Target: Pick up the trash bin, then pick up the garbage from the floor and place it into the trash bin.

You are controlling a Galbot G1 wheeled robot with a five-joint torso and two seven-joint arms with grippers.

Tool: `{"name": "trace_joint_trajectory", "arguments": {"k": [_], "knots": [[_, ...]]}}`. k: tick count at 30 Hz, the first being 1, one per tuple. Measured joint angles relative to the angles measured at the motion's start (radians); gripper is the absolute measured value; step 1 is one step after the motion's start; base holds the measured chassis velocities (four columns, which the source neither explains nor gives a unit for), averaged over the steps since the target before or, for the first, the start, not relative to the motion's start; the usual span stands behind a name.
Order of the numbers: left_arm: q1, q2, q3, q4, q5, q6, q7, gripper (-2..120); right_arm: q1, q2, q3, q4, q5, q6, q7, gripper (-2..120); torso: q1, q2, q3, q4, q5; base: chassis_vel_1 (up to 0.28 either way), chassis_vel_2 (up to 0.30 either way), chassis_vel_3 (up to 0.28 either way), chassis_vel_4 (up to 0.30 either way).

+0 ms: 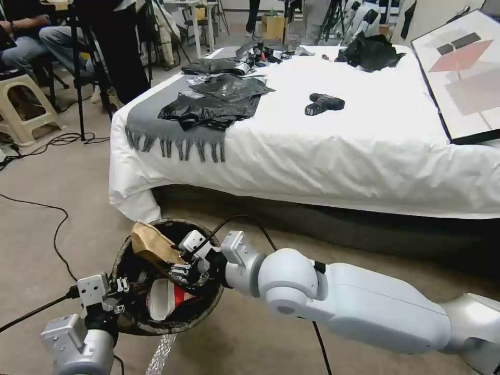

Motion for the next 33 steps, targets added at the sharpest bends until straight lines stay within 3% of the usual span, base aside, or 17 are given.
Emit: {"name": "trace_joint_trajectory", "arguments": {"k": [1,2,8,33], "knots": [[0.0,0.001,0.0,0.0,0.0,0.0,0.0,3,0.001,0.001,0.004,0.001,0.0,0.0,0.001,78,0.0,0.0,0.0,0.0,0.0,0.0,0.0,0.0,0.0],[0.0,0.001,0.0,0.0,0.0,0.0,0.0,3,0.0,0.002,0.006,0.0,0.0,0.0,0.002,84,0.0,0.0,0.0,0.0,0.0,0.0,0.0,0.0,0.0],[-0.001,0.0,0.001,0.0,0.0,0.001,0.0,3,-0.005,0.005,0.008,-0.002,-0.001,0.0,0.016,99,0.0,0.0,0.0,0.0,0.0,0.0,0.0,0.0,0.0],[-0.003,0.003,-0.001,0.0,-0.003,-0.001,0.001,3,0.013,-0.002,0.049,0.04,0.054,-0.016,0.057,100,0.0,0.0,0.0,0.0,0.0001,0.0,0.0,0.0,0.0]]}}
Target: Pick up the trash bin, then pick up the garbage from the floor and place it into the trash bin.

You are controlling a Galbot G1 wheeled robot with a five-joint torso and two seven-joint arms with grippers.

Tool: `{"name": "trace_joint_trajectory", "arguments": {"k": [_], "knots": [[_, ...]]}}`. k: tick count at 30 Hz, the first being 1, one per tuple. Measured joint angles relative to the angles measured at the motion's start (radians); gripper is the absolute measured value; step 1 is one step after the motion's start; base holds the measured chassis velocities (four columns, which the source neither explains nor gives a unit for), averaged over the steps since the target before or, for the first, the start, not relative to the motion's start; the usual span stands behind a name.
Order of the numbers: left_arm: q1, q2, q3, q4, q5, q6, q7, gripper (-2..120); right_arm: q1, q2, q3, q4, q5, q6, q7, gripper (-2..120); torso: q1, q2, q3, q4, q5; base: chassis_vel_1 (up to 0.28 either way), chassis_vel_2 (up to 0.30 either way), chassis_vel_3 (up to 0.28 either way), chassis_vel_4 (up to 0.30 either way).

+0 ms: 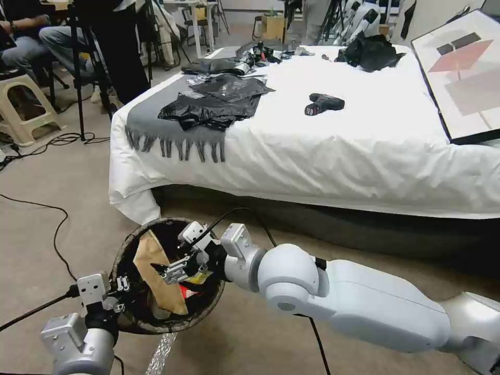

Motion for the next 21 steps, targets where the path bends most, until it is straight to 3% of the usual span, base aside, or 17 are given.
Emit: {"name": "trace_joint_trajectory", "arguments": {"k": [13,16,21], "knots": [[0.001,-0.003,-0.001,0.0,-0.003,-0.003,0.001,3,-0.002,-0.063,0.099,0.115,0.059,0.024,-0.008,100,0.0,0.0,0.0,0.0001,0.0,0.0,0.0,0.0,0.0],[0.001,-0.005,-0.001,0.0,-0.004,-0.003,0.0,3,-0.062,-0.137,0.167,0.152,-0.003,0.124,-0.083,100,0.0,0.0,0.0,-0.0001,0.0,0.0,0.0,0.0,0.0],[0.001,-0.006,-0.001,0.0,-0.004,-0.003,0.0,3,-0.158,-0.192,0.22,0.159,-0.125,0.2,-0.085,100,0.0,0.0,0.0,-0.0001,0.0002,0.0,0.0,0.0,0.0]]}}
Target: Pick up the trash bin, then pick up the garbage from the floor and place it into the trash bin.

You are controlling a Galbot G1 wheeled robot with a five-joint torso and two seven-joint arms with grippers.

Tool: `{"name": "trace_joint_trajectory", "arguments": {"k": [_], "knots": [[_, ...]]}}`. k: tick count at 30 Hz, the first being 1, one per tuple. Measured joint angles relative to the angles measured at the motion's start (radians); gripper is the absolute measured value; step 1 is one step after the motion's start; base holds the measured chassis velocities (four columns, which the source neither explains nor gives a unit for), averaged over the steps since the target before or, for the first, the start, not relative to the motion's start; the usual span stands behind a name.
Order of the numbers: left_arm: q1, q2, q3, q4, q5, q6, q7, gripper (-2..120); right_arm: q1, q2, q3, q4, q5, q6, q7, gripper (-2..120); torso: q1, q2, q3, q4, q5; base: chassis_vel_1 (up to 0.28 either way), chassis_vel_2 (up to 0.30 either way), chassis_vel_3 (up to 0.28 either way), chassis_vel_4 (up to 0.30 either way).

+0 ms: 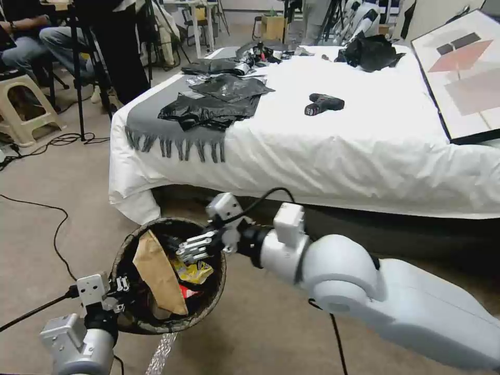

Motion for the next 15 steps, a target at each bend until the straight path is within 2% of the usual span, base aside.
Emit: {"name": "trace_joint_trajectory", "arguments": {"k": [6,10,11,15], "knots": [[0.001,0.0,-0.002,0.0,0.0,-0.001,0.001,3,-0.101,-0.042,0.058,-0.003,-0.157,0.064,0.0,100,0.0,0.0,0.0,0.0,0.0,0.0,0.0,0.0,0.0],[0.001,0.0,-0.003,0.0,0.0,-0.002,0.004,3,-0.231,-0.075,0.167,0.012,-0.261,0.107,0.012,100,0.0,0.0,0.0,0.0002,-0.0002,0.0,0.0,0.0,0.0],[0.001,0.0,-0.003,0.0,0.0,-0.002,0.004,3,-0.231,-0.075,0.167,0.012,-0.261,0.107,0.012,100,0.0,0.0,0.0,0.0002,-0.0002,0.0,0.0,0.0,0.0],[0.001,0.001,-0.004,0.0,0.0,-0.003,0.005,3,-0.4,-0.079,0.304,0.027,-0.327,0.136,0.011,100,0.0,0.0,0.0,0.0,0.0,0.0,0.0,0.0,0.0]]}}
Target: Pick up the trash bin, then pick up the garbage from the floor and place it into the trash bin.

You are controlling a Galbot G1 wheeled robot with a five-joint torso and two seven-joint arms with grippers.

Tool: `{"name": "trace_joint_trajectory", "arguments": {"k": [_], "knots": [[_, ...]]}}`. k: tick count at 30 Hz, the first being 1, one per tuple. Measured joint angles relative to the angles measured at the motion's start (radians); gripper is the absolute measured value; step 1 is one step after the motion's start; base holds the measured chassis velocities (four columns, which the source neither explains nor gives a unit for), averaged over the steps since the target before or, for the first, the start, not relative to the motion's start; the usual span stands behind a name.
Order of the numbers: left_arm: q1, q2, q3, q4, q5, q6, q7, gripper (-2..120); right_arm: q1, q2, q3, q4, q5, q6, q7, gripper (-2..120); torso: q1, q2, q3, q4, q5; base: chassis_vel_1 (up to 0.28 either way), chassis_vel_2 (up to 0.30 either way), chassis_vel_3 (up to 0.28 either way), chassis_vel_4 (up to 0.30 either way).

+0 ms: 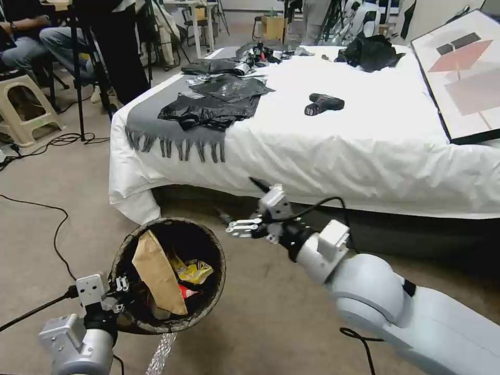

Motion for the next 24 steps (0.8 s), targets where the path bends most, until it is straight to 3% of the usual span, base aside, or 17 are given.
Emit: {"name": "trace_joint_trajectory", "arguments": {"k": [1,5,9,24], "knots": [[0.0,0.0,0.0,0.0,0.0,0.0,0.0,3,0.0,0.0,0.0,0.0,0.0,0.0,0.0,100,0.0,0.0,0.0,0.0,0.0,0.0,0.0,0.0,0.0],[0.001,0.003,-0.001,0.0,0.0,-0.001,0.001,3,-0.198,0.027,0.177,0.023,-0.075,0.02,-0.017,100,0.0,0.0,0.0,-0.0001,-0.0001,0.0,0.0,0.0,0.0],[0.001,0.005,-0.004,0.0,0.0,-0.001,0.001,3,-0.321,0.074,0.28,0.028,-0.14,0.039,-0.04,100,0.0,0.0,0.0,0.0,0.0,0.0,0.0,0.0,0.0],[0.007,0.009,-0.011,0.0,-0.001,-0.001,0.002,3,-0.661,0.29,0.565,0.063,-0.346,0.138,-0.128,100,0.0,0.0,0.0,0.0001,-0.0001,0.0,0.0,0.0,0.0]]}}
